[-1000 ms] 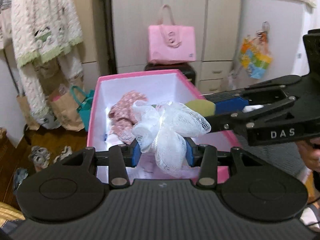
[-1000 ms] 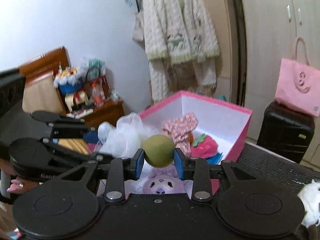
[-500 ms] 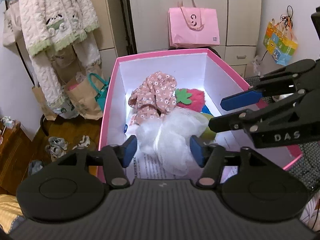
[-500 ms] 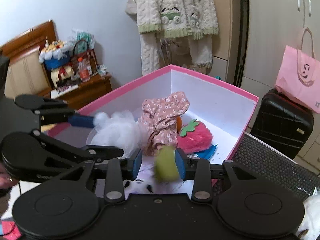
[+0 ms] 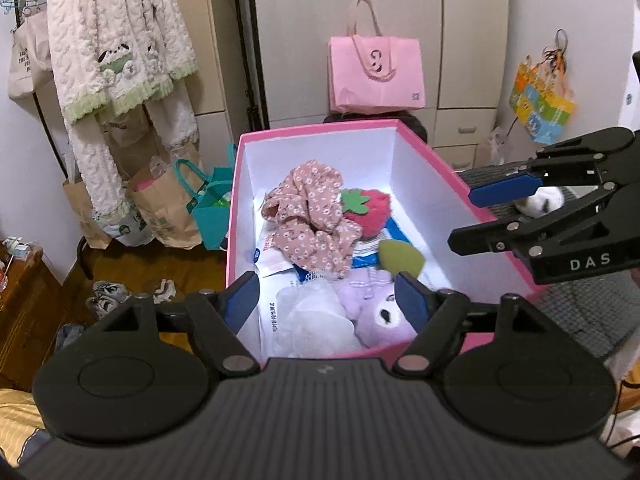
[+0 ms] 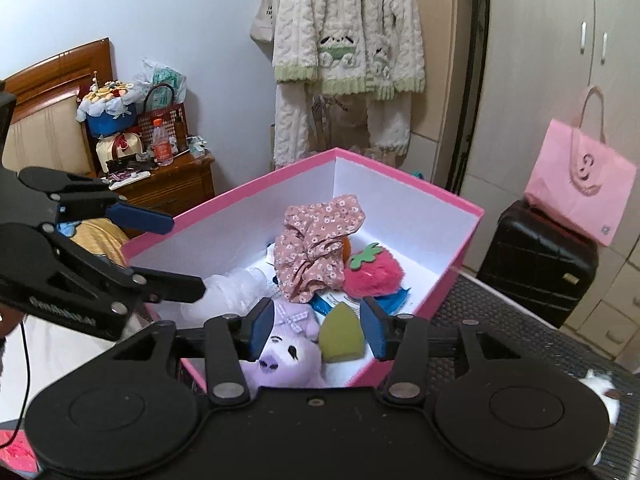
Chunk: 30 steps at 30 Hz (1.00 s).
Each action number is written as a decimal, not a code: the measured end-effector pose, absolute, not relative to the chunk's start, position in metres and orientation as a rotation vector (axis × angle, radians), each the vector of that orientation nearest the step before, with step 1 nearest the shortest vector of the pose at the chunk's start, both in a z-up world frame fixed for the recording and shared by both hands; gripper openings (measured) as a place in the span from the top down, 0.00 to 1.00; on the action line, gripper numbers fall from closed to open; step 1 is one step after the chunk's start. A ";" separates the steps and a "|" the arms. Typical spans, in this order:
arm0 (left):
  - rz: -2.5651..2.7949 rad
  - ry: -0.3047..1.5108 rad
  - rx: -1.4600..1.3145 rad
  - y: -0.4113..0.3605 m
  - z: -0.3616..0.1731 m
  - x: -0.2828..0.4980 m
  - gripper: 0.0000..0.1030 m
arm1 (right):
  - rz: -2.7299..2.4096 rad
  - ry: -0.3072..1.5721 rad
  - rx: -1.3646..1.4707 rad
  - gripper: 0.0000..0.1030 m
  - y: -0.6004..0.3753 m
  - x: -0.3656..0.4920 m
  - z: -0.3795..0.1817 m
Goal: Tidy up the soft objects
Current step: 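Open both tools over the box to drop the puff and ball, then move both tools back over the table toward the panda plush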
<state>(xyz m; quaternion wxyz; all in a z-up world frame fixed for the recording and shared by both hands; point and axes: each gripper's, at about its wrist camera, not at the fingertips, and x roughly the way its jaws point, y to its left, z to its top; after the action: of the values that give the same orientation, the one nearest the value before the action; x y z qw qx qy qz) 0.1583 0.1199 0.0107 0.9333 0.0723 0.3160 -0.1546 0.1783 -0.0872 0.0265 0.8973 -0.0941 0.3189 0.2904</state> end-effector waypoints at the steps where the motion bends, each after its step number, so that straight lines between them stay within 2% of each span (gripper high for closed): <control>1: -0.320 0.642 0.147 0.120 0.014 0.154 0.26 | 0.597 0.653 -0.202 0.46 -0.089 0.172 0.030; 6: -0.339 0.619 0.180 0.118 0.028 0.127 0.23 | 0.600 0.624 -0.222 0.45 -0.098 0.142 0.045; 12: -0.388 0.593 0.202 0.114 0.045 0.091 0.19 | 0.612 0.589 -0.266 0.38 -0.105 0.102 0.061; 18: -0.451 0.522 0.268 0.098 0.056 0.047 0.12 | 0.621 0.554 -0.287 0.29 -0.114 0.063 0.071; 22: -0.469 0.502 0.302 0.083 0.055 0.030 0.08 | 0.609 0.544 -0.292 0.19 -0.123 0.044 0.071; 30: -0.570 0.545 0.352 0.052 0.042 0.014 0.05 | 0.550 0.578 -0.297 0.12 -0.149 0.022 0.058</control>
<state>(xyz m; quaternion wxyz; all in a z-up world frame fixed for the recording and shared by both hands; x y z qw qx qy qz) 0.0136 0.0524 0.0422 0.9082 0.1706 0.2641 -0.2762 0.0219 -0.1494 0.0584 0.9108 -0.1442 0.2802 0.2668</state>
